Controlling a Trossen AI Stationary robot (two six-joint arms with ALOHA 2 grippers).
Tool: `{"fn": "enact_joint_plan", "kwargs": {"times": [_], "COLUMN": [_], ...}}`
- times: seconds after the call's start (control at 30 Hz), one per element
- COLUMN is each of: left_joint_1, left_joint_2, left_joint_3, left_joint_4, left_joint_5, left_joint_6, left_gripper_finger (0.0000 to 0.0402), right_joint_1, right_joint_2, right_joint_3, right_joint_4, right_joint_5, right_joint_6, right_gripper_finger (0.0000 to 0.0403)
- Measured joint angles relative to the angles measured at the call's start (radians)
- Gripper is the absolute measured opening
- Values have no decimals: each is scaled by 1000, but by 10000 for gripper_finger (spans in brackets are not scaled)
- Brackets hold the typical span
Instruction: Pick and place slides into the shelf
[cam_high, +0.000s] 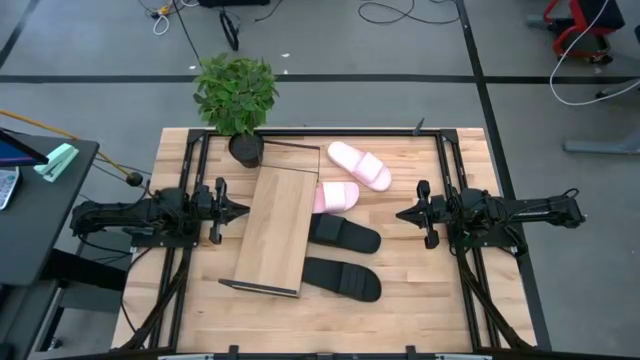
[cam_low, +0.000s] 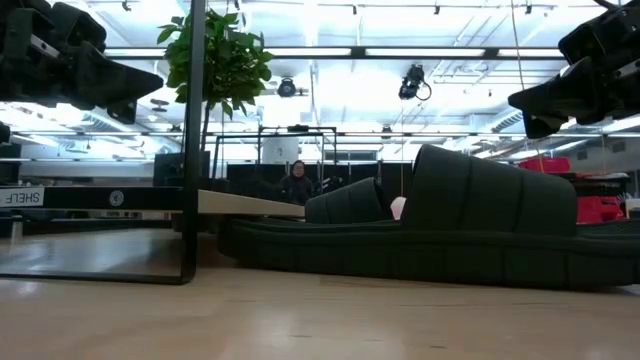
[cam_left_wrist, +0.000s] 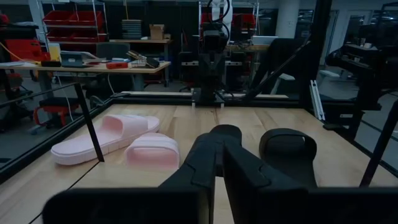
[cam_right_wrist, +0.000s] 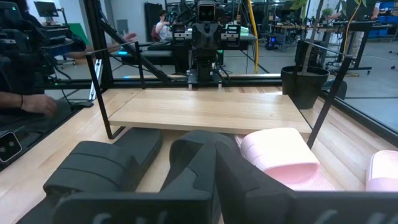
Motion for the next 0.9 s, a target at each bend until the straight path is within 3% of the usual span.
{"fn": "enact_joint_plan", "kwargs": {"times": [0.57,0.9], "left_joint_1": [0,0], "left_joint_2": [0,0], "left_joint_3": [0,0], "left_joint_4": [0,0], "left_joint_5": [0,0], "left_joint_6": [0,0], "left_gripper_finger": [23,36], "right_joint_1": [0,0], "right_joint_2": [0,0], "right_joint_3": [0,0], "right_joint_4": [0,0], "right_joint_5": [0,0], "right_joint_6": [0,0], "right_gripper_finger": [16,16]}}
